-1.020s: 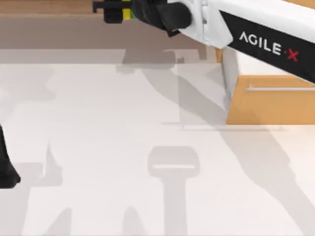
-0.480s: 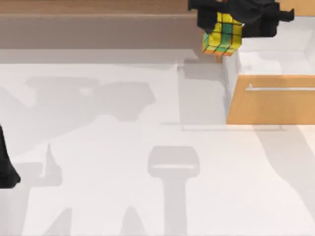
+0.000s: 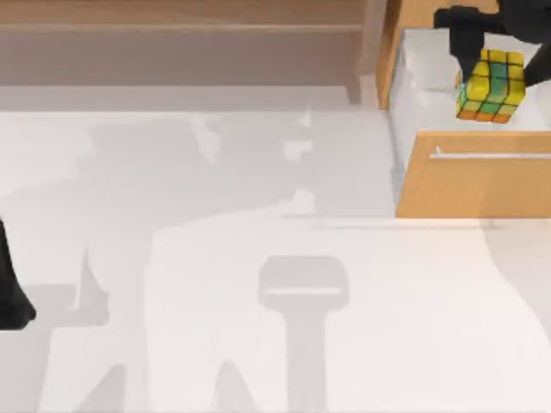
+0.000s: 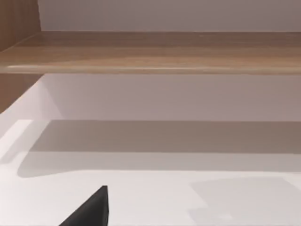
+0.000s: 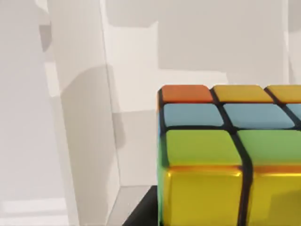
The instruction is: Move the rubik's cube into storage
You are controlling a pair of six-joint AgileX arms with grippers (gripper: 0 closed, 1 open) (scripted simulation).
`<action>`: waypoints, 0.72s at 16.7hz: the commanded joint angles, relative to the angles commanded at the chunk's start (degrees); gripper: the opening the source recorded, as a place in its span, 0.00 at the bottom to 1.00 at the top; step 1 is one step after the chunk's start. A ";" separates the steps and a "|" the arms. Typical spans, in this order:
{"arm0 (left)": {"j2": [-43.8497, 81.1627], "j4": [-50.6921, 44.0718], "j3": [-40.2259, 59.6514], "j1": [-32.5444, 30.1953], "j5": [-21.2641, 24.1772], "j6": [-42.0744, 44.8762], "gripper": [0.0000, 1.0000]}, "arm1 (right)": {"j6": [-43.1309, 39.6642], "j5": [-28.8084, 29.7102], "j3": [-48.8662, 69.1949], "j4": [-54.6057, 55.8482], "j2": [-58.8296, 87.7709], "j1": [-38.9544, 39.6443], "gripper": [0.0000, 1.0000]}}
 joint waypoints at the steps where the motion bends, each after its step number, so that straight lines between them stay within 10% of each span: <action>1: 0.00 0.00 0.00 0.00 0.00 0.00 1.00 | -1.43 -0.04 0.71 -0.86 1.76 -0.96 0.00; 12: 0.00 0.00 0.00 0.00 0.00 0.00 1.00 | -9.29 0.11 3.44 -2.34 12.71 -3.41 0.00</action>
